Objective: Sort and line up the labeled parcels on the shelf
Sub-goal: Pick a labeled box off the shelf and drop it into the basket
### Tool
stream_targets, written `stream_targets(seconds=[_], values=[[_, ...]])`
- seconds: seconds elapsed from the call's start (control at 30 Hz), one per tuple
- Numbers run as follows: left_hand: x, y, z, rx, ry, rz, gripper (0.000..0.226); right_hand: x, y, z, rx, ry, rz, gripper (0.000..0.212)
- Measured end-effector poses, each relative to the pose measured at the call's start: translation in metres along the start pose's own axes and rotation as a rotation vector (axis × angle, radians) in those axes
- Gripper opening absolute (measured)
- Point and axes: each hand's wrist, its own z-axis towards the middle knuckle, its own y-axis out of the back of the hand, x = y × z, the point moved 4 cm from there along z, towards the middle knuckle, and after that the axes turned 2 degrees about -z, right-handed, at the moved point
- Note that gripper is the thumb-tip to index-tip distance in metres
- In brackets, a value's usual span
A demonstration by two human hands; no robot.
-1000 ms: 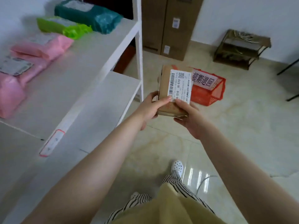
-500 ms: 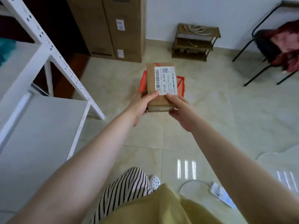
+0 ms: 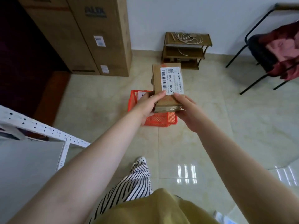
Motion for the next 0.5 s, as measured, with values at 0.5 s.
stream_targets(seconds=[0.5], values=[[-0.053,-0.014,0.246,-0.082,0.194,-0.018,0.038,0.036,0.064,0.242,-0.060,-0.166,0.052,0.058]])
